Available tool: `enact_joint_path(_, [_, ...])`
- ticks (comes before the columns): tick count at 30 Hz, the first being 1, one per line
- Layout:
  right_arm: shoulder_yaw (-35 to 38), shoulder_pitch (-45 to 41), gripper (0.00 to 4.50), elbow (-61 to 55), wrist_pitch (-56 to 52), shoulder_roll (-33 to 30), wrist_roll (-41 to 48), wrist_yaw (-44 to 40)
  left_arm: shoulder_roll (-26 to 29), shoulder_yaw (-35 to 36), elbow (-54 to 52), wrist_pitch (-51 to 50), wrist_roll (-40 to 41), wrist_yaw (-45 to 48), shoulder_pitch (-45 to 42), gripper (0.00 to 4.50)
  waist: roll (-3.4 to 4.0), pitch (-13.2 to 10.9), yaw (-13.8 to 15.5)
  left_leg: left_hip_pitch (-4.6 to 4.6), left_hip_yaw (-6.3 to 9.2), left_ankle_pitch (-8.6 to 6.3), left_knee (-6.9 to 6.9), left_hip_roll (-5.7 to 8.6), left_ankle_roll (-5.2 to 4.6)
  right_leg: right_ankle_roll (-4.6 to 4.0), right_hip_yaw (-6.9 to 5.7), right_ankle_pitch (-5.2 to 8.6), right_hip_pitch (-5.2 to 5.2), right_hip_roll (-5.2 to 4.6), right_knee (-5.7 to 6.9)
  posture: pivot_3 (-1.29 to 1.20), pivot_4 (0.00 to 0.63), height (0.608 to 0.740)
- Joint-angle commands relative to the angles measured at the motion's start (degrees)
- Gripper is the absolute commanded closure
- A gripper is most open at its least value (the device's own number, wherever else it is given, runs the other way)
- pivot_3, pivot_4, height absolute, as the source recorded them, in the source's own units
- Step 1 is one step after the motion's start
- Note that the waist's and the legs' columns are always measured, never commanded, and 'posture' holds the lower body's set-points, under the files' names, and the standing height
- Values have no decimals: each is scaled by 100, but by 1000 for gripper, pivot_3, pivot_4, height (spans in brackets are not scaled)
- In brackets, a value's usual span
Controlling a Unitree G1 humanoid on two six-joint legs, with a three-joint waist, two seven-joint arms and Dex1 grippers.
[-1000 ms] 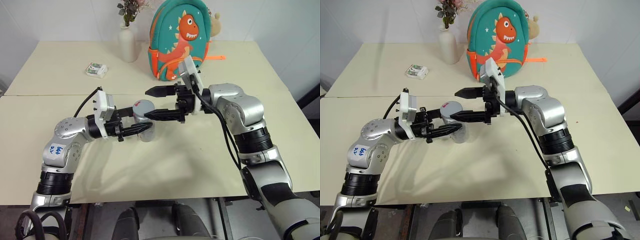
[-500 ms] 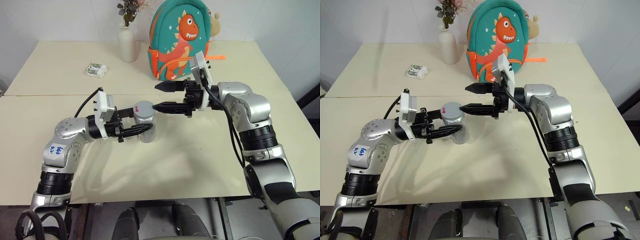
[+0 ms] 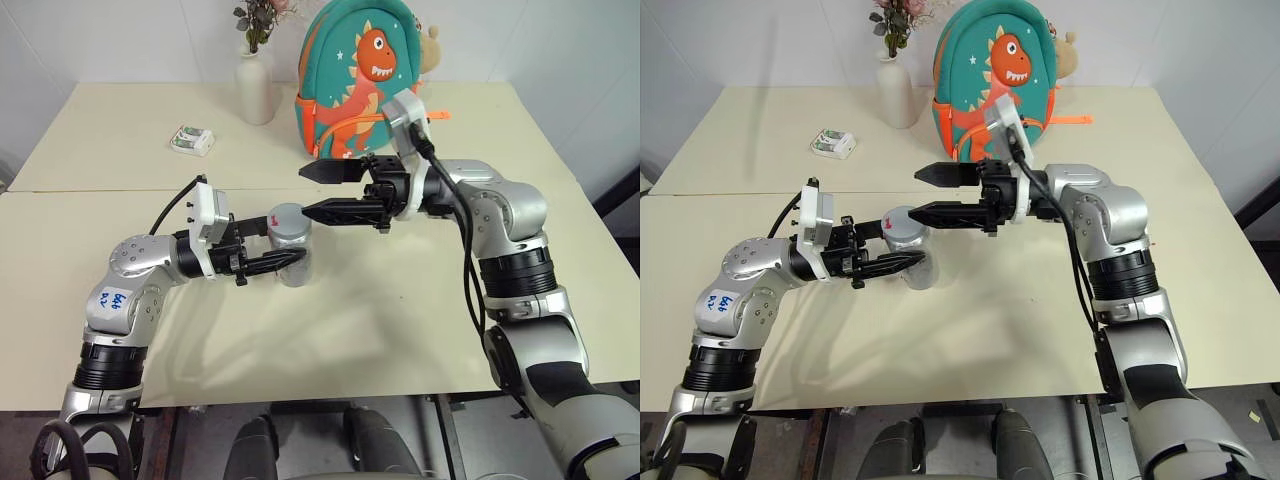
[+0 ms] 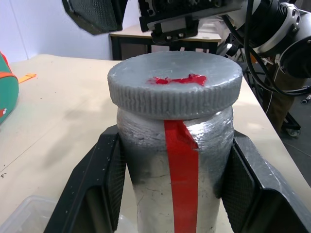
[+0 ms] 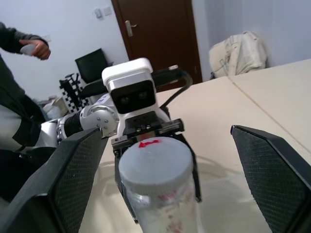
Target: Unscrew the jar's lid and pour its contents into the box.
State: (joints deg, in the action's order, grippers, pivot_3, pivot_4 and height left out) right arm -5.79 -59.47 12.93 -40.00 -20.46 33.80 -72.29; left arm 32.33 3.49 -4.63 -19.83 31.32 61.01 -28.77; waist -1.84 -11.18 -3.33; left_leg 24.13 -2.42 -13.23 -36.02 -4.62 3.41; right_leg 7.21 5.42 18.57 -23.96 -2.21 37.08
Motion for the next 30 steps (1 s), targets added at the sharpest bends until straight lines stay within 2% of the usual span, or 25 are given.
enact_joint_path(1, [-187,-36,44,-376,151,110,-126,60,11,85,-236,76,98,14,-53,2221,0,0,1,0,0,0,0,0,0,0,0,0,0,0,0,0,150,740])
enact_joint_path(17, [-456,54,44,-322,531,280,-533,199,18,84,-264,45,104,-8,-62,2221,0,0,4,0,0,0,1,0,0,0,-1,0,0,0,0,0,150,740])
enact_joint_path(20, [-417,51,658,-289,508,300,-525,216,18,84,-255,48,100,-11,-72,2221,0,0,3,0,0,0,1,0,0,0,-1,0,0,0,0,0,150,740])
enact_joint_path(24, [-367,47,1916,-265,518,328,-518,237,22,88,-259,48,102,-22,-84,2221,0,0,4,0,0,0,0,0,0,0,-1,0,0,0,1,0,150,740])
enact_joint_path(30, [63,-61,1916,-401,-72,458,129,301,33,103,-298,40,109,-32,-55,2221,0,0,4,0,0,0,0,-1,0,0,-1,0,0,0,1,0,150,740])
